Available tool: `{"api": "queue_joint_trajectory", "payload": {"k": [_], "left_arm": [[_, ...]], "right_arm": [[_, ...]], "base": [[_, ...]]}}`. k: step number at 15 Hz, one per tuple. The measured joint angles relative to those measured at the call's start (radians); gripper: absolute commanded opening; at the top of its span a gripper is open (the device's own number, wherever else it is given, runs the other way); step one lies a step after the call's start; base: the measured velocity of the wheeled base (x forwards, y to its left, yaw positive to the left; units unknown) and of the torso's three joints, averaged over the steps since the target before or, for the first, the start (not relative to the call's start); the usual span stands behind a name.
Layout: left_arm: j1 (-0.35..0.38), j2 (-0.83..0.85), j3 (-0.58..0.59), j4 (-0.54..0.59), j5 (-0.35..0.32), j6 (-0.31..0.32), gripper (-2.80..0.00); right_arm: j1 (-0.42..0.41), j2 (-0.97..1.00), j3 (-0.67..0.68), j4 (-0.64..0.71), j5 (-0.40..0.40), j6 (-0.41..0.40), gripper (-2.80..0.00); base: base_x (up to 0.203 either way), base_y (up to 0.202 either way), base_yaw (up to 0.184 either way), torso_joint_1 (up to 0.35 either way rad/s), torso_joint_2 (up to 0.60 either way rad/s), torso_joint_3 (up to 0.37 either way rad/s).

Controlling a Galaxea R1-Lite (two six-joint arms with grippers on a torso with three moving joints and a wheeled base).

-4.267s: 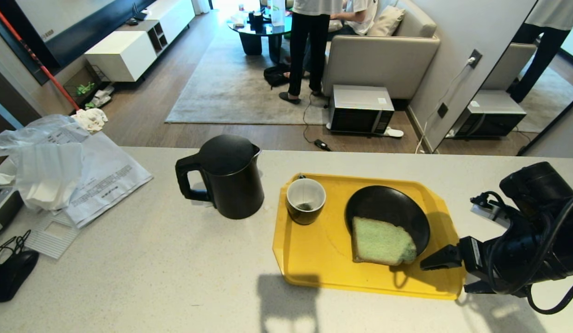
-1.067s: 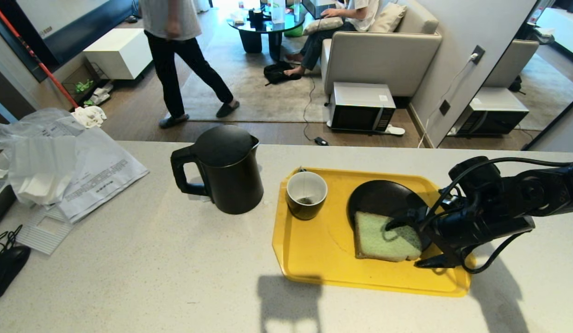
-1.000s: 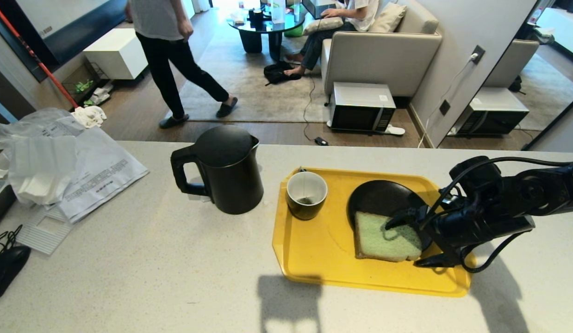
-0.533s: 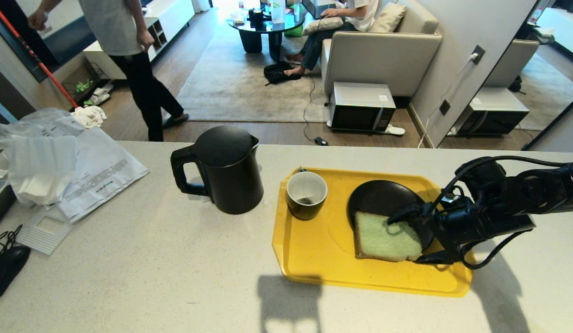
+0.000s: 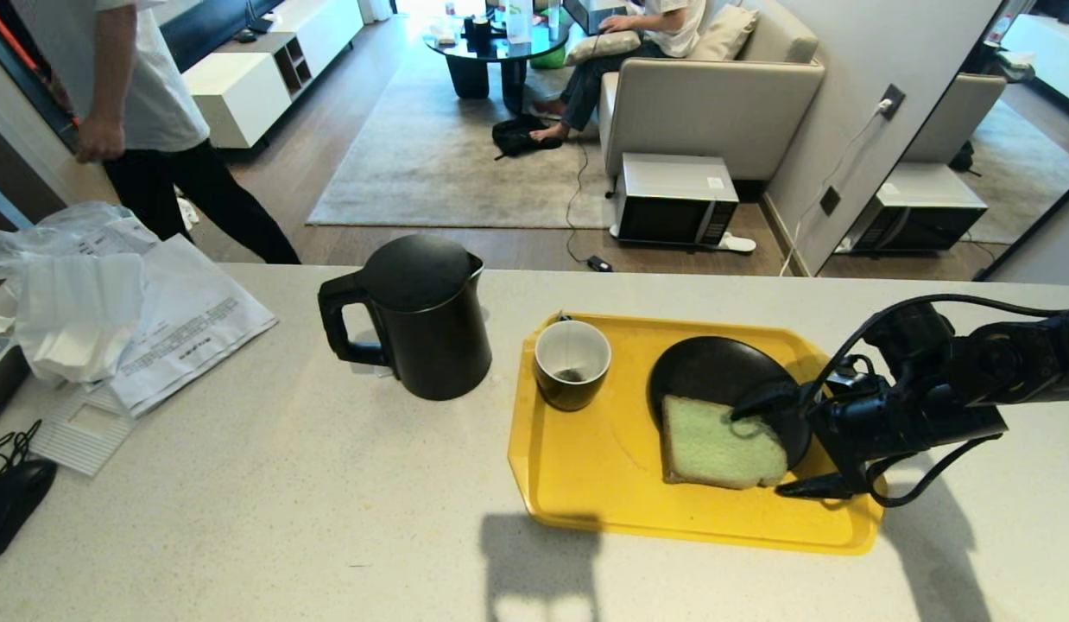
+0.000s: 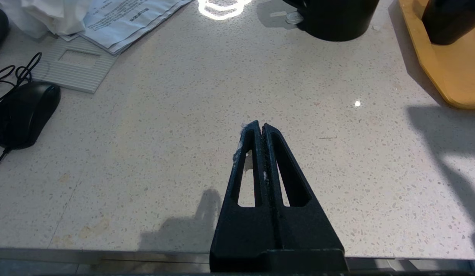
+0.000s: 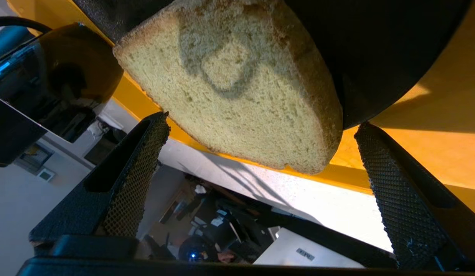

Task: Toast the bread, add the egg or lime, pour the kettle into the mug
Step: Pick up the bread slice

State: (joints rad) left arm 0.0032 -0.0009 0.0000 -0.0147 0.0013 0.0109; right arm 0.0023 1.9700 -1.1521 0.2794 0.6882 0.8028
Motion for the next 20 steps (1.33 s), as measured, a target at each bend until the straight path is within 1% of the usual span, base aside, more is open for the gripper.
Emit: {"api": "queue_joint_trajectory", "payload": {"k": [3, 9, 17, 18, 20], "left_arm": [[0.000, 0.000, 0.000, 0.000, 0.000, 0.000, -2.80], [0.000, 0.000, 0.000, -0.001, 0.000, 0.000, -2.80], [0.000, 0.000, 0.000, 0.000, 0.000, 0.000, -2.80], [0.000, 0.000, 0.000, 0.000, 0.000, 0.000, -2.80], [0.000, 0.000, 0.000, 0.000, 0.000, 0.000, -2.80]], "right_arm": [[0.000, 0.006, 0.003, 0.000, 0.023, 0.001, 0.00], [0.000, 0.009, 0.003, 0.000, 0.044, 0.003, 0.00], [0.002, 0.021, -0.005, -0.001, 0.047, 0.003, 0.00], [0.002, 0.023, -0.005, -0.001, 0.047, 0.003, -2.80], [0.001, 0.029, -0.005, -0.001, 0.047, 0.003, -2.80]], "base": [[0.000, 0.000, 0.000, 0.000, 0.00, 0.000], [0.000, 0.000, 0.000, 0.000, 0.00, 0.000], [0.000, 0.000, 0.000, 0.000, 0.00, 0.000], [0.000, 0.000, 0.000, 0.000, 0.00, 0.000], [0.000, 0.000, 0.000, 0.000, 0.00, 0.000]]}}
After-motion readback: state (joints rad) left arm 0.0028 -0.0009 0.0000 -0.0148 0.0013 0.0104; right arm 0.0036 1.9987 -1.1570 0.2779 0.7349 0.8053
